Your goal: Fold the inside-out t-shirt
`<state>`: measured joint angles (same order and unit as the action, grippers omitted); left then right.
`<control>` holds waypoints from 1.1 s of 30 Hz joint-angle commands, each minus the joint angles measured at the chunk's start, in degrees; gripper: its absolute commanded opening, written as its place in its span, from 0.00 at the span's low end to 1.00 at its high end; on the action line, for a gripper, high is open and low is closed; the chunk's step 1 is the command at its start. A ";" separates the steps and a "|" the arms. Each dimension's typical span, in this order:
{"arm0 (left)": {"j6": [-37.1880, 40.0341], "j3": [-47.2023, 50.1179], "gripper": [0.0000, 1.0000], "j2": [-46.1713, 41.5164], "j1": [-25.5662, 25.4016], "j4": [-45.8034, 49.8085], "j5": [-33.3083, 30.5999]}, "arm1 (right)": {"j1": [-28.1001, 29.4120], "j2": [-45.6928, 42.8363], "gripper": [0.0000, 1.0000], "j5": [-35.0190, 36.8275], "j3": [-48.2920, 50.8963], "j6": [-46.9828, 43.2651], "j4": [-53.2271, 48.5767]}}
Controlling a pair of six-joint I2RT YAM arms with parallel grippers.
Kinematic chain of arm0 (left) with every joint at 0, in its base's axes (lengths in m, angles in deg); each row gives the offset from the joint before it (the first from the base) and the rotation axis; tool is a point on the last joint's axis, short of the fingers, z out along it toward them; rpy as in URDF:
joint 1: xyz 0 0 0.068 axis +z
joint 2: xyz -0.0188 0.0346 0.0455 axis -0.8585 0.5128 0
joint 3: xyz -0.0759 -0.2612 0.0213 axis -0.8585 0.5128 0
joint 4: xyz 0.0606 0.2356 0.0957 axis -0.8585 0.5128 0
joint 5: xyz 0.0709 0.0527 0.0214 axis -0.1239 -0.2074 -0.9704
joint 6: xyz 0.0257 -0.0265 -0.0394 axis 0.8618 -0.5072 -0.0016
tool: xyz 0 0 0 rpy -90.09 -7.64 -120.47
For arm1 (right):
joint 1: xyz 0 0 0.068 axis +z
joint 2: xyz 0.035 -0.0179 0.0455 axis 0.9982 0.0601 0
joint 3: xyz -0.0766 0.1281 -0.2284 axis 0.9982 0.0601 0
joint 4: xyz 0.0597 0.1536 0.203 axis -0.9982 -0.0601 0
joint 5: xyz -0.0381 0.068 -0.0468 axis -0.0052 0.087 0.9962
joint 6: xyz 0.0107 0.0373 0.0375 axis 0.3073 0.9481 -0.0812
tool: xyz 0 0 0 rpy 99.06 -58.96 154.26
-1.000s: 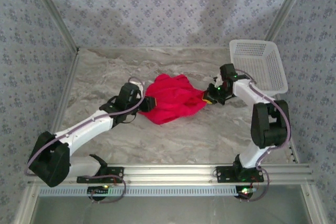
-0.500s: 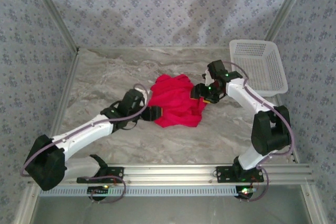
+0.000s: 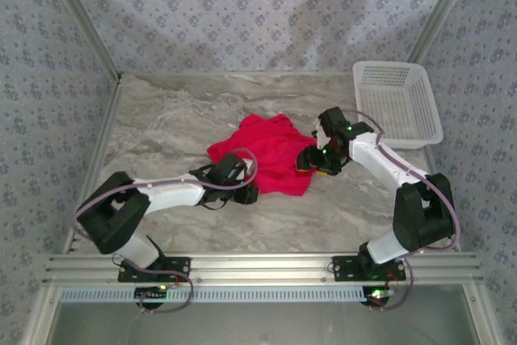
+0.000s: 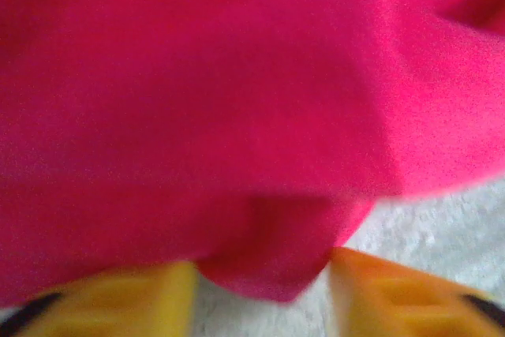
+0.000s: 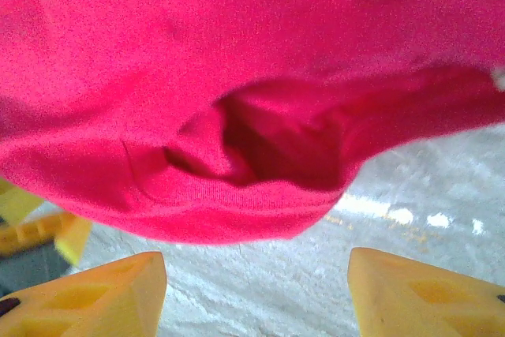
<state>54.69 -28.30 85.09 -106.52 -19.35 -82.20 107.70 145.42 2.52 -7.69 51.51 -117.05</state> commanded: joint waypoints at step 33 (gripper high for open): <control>13.50 -34.64 0.00 -21.34 18.24 32.42 0.63 | 6.03 -7.12 0.07 1.35 -20.72 6.44 -2.58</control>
<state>66.08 -60.93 61.13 -88.38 13.72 -86.98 112.86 135.23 5.34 -31.08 56.54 -118.89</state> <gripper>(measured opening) 0.041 0.067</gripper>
